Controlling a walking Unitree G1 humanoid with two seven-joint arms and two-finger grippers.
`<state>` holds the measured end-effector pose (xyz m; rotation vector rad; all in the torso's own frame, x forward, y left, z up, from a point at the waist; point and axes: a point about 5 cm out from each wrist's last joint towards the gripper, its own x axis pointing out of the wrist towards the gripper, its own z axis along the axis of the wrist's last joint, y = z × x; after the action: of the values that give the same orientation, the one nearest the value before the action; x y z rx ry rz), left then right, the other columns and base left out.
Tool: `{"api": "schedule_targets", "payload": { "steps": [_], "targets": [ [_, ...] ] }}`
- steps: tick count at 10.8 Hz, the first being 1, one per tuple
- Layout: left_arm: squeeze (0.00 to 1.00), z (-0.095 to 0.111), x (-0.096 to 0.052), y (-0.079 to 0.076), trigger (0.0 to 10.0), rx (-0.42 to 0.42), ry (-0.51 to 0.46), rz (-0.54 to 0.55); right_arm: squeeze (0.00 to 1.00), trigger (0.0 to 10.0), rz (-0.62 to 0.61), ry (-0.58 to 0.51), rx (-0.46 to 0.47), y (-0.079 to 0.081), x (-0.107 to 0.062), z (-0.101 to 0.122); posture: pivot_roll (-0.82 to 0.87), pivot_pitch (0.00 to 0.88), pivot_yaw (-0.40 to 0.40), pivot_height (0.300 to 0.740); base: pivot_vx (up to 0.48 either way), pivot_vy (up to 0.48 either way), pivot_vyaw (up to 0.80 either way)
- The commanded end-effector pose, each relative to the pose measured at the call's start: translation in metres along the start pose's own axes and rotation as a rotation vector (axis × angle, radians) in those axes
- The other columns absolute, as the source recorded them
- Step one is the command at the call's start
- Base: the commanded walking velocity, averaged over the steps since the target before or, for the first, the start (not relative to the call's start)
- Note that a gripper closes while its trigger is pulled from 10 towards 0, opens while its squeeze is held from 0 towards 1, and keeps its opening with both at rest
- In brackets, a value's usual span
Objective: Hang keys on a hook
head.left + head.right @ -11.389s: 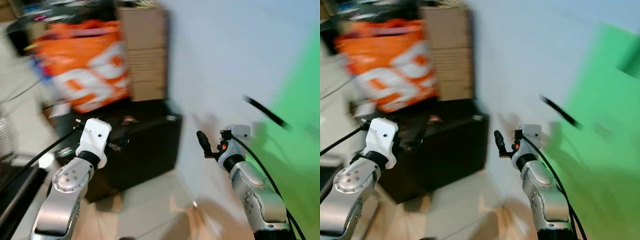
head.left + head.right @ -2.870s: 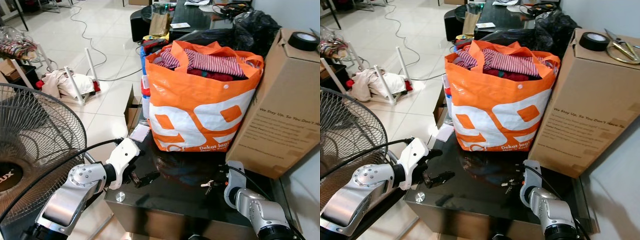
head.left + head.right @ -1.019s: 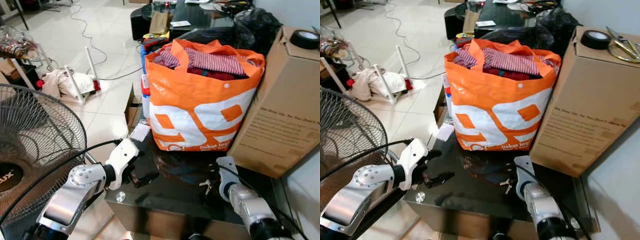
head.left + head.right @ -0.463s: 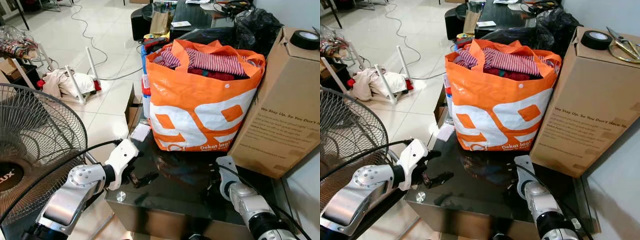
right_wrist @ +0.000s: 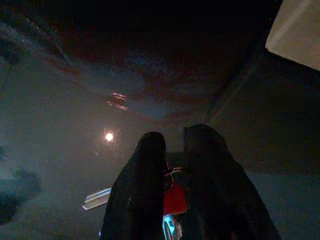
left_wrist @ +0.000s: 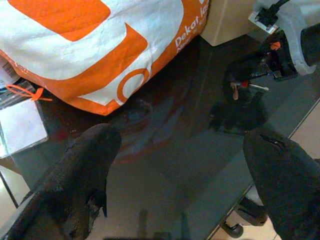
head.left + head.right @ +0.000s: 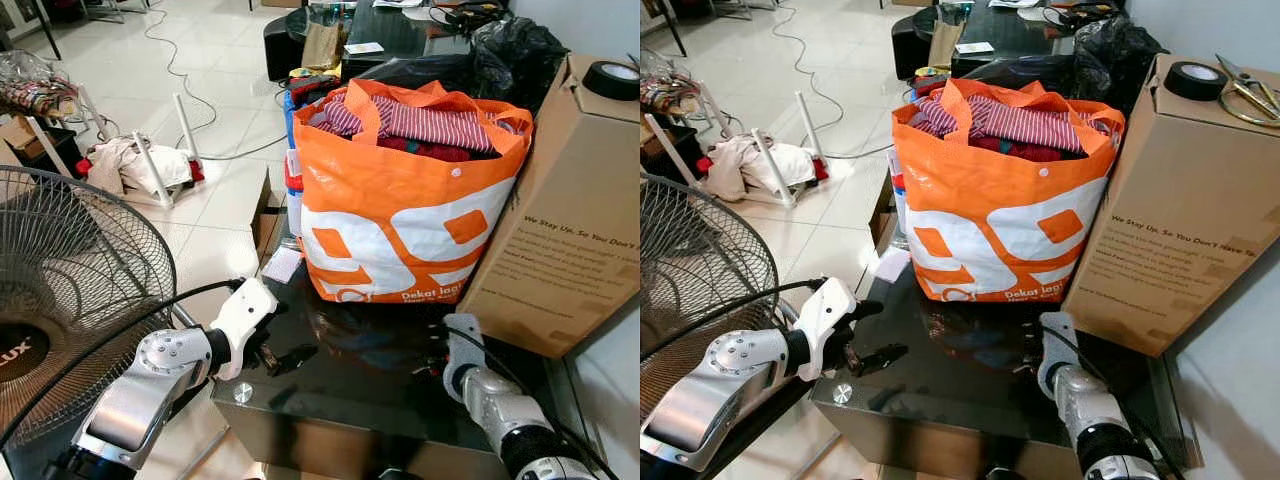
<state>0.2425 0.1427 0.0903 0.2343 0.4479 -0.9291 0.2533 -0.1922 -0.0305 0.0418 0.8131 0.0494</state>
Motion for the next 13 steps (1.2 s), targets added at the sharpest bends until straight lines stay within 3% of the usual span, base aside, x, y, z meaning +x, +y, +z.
{"api": "schedule_targets", "payload": {
  "steps": [1, 2, 3, 4, 5, 12, 13],
  "targets": [
    [0.0, 0.003, 0.0, 0.0, 10.0, 0.015, -0.001, -0.008, 0.0, 0.0, -0.019, 0.014, 0.038, -0.012, -0.003, -0.008, -0.07, 0.0, 0.028, 0.74, 0.0, 0.0, 0.0],
    [0.0, 0.002, 0.001, 0.0, 10.0, 0.014, 0.0, -0.007, 0.0, 3.5, -0.003, -0.027, 0.028, -0.015, -0.006, -0.001, -0.07, 0.0, 0.028, 0.74, 0.0, 0.0, 0.0],
    [0.0, 0.002, 0.001, 0.0, 10.0, 0.013, 0.0, -0.007, 0.0, 10.0, -0.047, -0.049, -0.046, -0.021, -0.008, 0.003, -0.07, 0.0, 0.028, 0.74, 0.0, 0.0, 0.0],
    [0.0, 0.002, 0.001, -0.001, 10.0, 0.011, -0.001, -0.007, 0.0, 10.0, -0.041, -0.088, -0.037, -0.024, -0.011, 0.008, -0.07, 0.0, 0.028, 0.74, 0.0, 0.0, 0.0],
    [0.0, 0.002, 0.002, -0.001, 10.0, 0.012, 0.0, -0.008, 1.0, 10.0, 0.011, -0.127, 0.001, -0.025, -0.015, 0.015, -0.07, 0.0, 0.028, 0.74, 0.0, 0.0, 0.0],
    [0.0, 0.002, 0.004, -0.002, 10.0, 0.004, -0.009, -0.003, 1.0, 10.0, 0.081, -0.055, -0.125, -0.021, -0.027, 0.004, -0.07, 0.0, 0.015, 0.74, 0.0, 0.0, 0.0],
    [0.0, 0.002, 0.004, -0.002, 10.0, 0.003, -0.011, -0.003, 0.76, 10.0, 0.016, -0.041, -0.162, -0.024, -0.026, 0.004, -0.07, 0.0, 0.014, 0.74, 0.0, 0.0, 0.0]
  ]
}}
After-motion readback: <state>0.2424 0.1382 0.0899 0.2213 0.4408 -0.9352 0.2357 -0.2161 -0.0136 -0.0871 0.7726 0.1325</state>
